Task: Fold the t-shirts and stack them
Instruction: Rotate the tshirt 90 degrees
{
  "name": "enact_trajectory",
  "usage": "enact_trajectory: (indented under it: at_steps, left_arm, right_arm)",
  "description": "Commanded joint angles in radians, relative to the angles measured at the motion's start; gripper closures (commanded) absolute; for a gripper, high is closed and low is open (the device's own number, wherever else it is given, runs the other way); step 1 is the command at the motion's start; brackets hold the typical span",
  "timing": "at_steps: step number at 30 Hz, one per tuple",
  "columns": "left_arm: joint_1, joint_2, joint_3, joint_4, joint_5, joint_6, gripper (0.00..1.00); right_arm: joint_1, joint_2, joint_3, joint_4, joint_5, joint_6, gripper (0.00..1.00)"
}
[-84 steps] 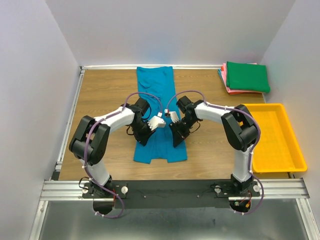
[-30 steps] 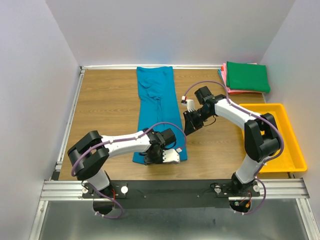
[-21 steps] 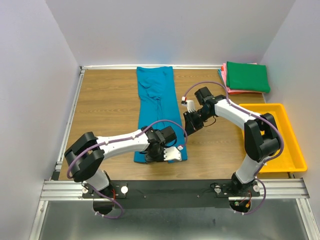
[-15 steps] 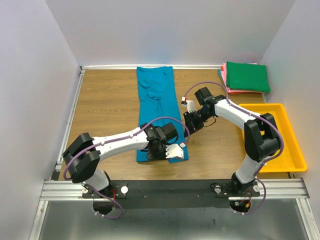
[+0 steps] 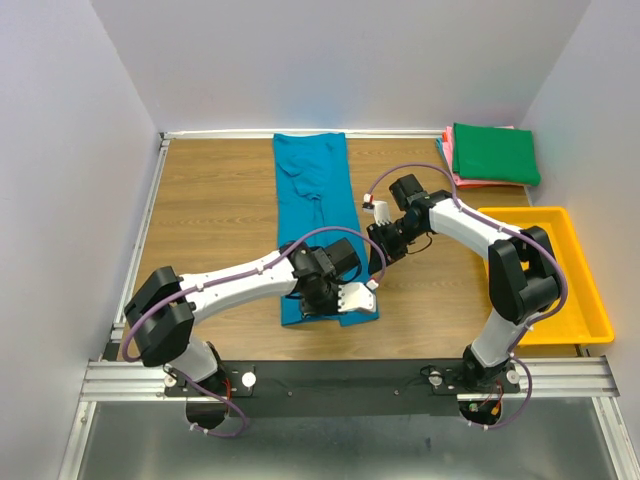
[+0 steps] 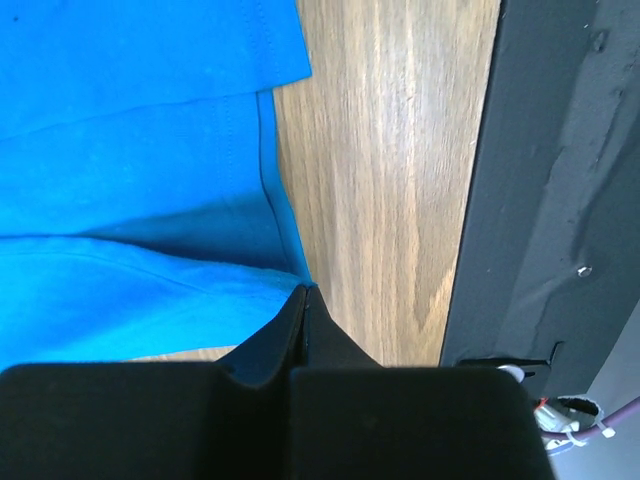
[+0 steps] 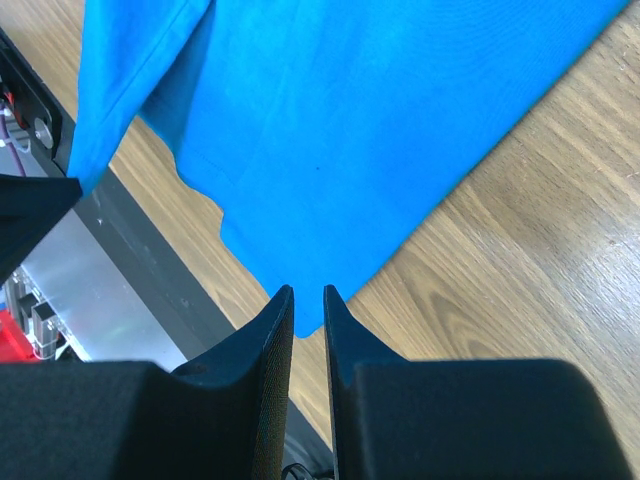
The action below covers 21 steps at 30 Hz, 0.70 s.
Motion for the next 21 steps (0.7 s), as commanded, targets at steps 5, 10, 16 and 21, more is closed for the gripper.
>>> enact_trajectory:
  at_steps: [5, 10, 16, 21]
  left_arm:
    - [-0.016, 0.051, -0.031, 0.093, 0.060, 0.002, 1.00]
    - [-0.018, 0.093, -0.074, 0.173, 0.060, 0.002, 0.94]
    - [-0.012, 0.013, -0.035, 0.123, 0.058, 0.030, 0.53]
    - [0.129, -0.117, 0.071, 0.052, 0.116, 0.045, 0.41]
  right_arm:
    - [-0.002, 0.004, -0.008, -0.023, -0.021, -0.013, 0.75]
    - [-0.002, 0.012, -0.004, -0.026, -0.027, -0.013, 0.75]
    - [-0.002, -0.014, 0.000, -0.033, -0.018, -0.025, 0.76]
    - [0.006, -0.057, 0.001, -0.036, -0.040, -0.037, 0.78]
